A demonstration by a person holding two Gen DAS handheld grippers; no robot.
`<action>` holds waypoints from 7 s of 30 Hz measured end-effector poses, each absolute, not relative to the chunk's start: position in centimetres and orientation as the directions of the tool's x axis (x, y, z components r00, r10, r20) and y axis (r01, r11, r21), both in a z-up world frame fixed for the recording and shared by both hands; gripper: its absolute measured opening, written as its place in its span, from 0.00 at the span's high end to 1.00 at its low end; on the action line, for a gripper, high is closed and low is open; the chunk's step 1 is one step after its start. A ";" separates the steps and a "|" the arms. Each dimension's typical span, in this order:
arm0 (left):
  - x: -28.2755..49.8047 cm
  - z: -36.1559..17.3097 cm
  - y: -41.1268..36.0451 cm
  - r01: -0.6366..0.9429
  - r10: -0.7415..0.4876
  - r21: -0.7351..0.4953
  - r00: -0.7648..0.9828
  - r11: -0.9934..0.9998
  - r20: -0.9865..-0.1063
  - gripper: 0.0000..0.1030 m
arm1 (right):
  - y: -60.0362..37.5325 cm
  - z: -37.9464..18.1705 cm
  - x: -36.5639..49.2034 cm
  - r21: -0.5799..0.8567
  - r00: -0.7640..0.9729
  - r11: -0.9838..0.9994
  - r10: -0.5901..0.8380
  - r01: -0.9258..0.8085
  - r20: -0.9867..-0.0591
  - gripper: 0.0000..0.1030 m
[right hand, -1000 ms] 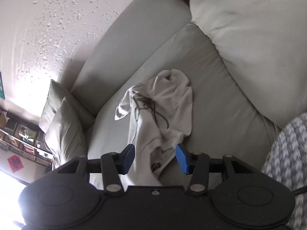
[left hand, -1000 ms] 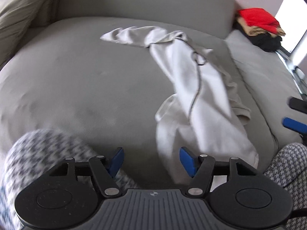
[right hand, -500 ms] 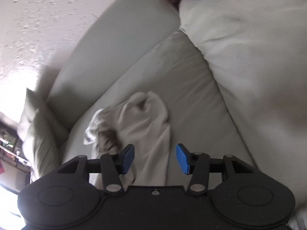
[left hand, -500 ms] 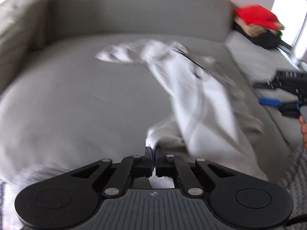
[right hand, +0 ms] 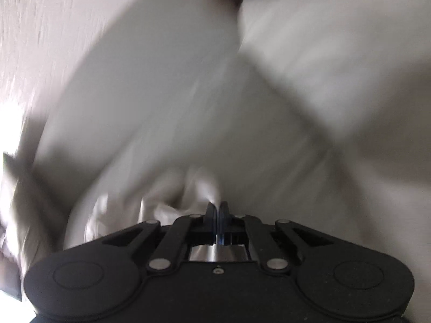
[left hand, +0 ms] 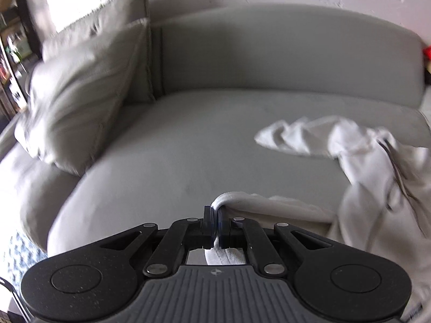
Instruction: Fold clothes
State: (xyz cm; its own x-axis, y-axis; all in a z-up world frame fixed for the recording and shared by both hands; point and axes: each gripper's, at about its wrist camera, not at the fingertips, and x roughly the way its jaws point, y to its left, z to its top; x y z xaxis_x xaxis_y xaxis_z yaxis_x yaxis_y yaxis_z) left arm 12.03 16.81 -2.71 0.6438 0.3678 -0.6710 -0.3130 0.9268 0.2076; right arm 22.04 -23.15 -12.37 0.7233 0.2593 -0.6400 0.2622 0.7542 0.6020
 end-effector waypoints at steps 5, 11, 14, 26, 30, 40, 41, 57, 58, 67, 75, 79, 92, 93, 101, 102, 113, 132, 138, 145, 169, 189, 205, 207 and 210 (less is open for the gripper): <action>15.3 -3.3 17.9 -0.360 0.434 0.252 0.638 0.898 -0.637 0.98 | -28.9 -9.3 17.4 0.570 0.791 0.699 0.010 0.432 -0.612 0.98; 15.5 -3.9 18.5 -0.441 0.483 0.244 0.588 0.864 -0.648 0.87 | -31.7 -9.4 14.0 0.550 0.706 0.641 0.018 0.536 -0.708 0.87; 12.4 -1.9 18.6 -0.484 0.507 0.235 0.568 0.843 -0.648 0.84 | -30.9 -7.5 11.5 0.548 0.709 0.686 0.067 0.478 -0.702 0.61; 2.4 -4.7 15.7 -0.307 -0.330 -0.591 0.601 0.746 -0.728 0.64 | -23.9 -5.0 3.2 0.712 0.686 0.681 0.437 0.171 -0.582 0.37; 2.8 -8.1 15.2 -0.353 -0.414 -0.681 0.588 0.642 -0.695 0.66 | -23.3 -5.2 3.0 0.759 0.674 0.630 0.490 0.164 -0.552 0.37; 3.3 -10.0 17.0 -0.394 -0.413 -0.761 0.664 0.515 -0.623 0.69 | -24.3 -5.8 2.7 0.783 0.703 0.603 0.491 0.152 -0.515 0.37; 3.3 -9.9 17.1 -0.393 -0.403 -0.758 0.670 0.521 -0.624 0.69 | -24.4 -5.8 2.7 0.785 0.706 0.601 0.491 0.150 -0.511 0.37; 5.4 -10.1 19.2 -0.449 -0.271 -0.687 0.687 0.572 -0.675 0.97 | -30.2 -10.1 7.0 0.771 0.714 0.555 0.399 0.312 -0.576 0.45; 5.5 -10.0 19.1 -0.449 -0.268 -0.681 0.685 0.578 -0.678 0.97 | -30.4 -10.5 7.5 0.769 0.704 0.551 0.403 0.323 -0.585 0.45; 5.6 -9.8 18.7 -0.420 -0.243 -0.642 0.682 0.642 -0.690 0.95 | -29.7 -11.6 9.6 0.721 0.619 0.625 0.448 0.299 -0.645 0.57; 5.7 -9.8 18.2 -0.402 -0.230 -0.622 0.685 0.672 -0.691 0.95 | -28.0 -12.2 10.4 0.714 0.640 0.611 0.405 0.342 -0.653 0.70; 5.6 -9.7 18.1 -0.395 -0.228 -0.622 0.691 0.676 -0.686 0.95 | -28.2 -11.4 9.1 0.701 0.664 0.618 0.360 0.357 -0.655 0.95; 3.4 -7.5 18.0 -0.341 -0.202 -0.549 0.681 0.763 -0.704 0.98 | -30.0 -10.2 6.2 0.670 0.649 0.623 0.321 0.404 -0.690 0.87; 3.4 -7.5 18.1 -0.336 -0.211 -0.554 0.680 0.761 -0.702 0.97 | -30.3 -10.3 6.4 0.695 0.663 0.597 0.335 0.400 -0.670 0.64; 3.6 -7.9 17.9 -0.312 -0.265 -0.603 0.686 0.735 -0.678 0.68 | -32.2 -14.3 10.2 0.772 0.723 0.466 0.332 0.432 -0.606 0.54; 3.6 -8.0 18.0 -0.314 -0.267 -0.609 0.688 0.729 -0.675 0.68 | -32.1 -14.6 10.5 0.784 0.734 0.456 0.336 0.422 -0.590 0.54; 3.9 -8.5 18.3 -0.327 -0.290 -0.652 0.698 0.683 -0.654 0.67 | -31.9 -16.5 10.2 0.885 0.753 0.300 0.468 0.356 -0.462 0.64; 4.1 -6.6 19.1 -0.402 -0.246 -0.662 0.705 0.633 -0.665 1.00 | -30.6 -13.3 10.3 0.805 0.747 0.466 0.368 0.366 -0.553 0.97; 4.0 4.3 20.9 -0.276 -0.210 -0.682 0.816 0.677 -0.538 1.00 | -31.6 -4.5 11.2 0.872 0.800 0.397 0.403 0.285 -0.445 0.97; 0.0 22.7 20.4 0.012 -0.181 -0.682 0.967 0.731 -0.177 1.00 | -32.3 16.0 4.7 0.890 0.905 0.406 0.424 -0.209 0.019 0.97; 7.7 27.3 19.5 -0.007 -0.133 -0.556 0.968 0.831 -0.211 1.00 | -29.3 23.5 8.1 0.719 0.941 0.680 0.318 -0.144 -0.113 0.97; 14.4 10.0 18.3 -0.136 -0.075 -0.408 0.884 0.903 -0.461 1.00 | -28.4 7.1 14.5 0.706 0.910 0.708 0.275 0.028 -0.311 0.97; 12.5 -1.3 19.9 -0.313 -0.062 -0.425 0.741 0.849 -0.669 0.99 | -26.5 -7.0 11.9 0.634 0.754 0.727 0.253 0.265 -0.606 0.97; 11.9 -0.7 20.0 -0.309 -0.059 -0.424 0.747 0.851 -0.663 0.99 | -26.8 -5.6 11.3 0.633 0.767 0.731 0.245 0.256 -0.593 0.97; 10.6 0.7 19.8 -0.295 -0.059 -0.412 0.750 0.862 -0.659 0.99 | -27.2 -3.7 9.9 0.637 0.775 0.730 0.248 0.245 -0.582 0.97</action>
State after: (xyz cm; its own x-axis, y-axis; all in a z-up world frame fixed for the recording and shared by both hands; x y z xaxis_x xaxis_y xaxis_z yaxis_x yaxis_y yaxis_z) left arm 10.55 19.80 0.71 0.7498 -0.0587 -0.6591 -0.2948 0.8621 -0.4122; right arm 9.91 -27.15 -3.72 0.7748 0.2476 -0.5816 0.2451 0.7304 0.6375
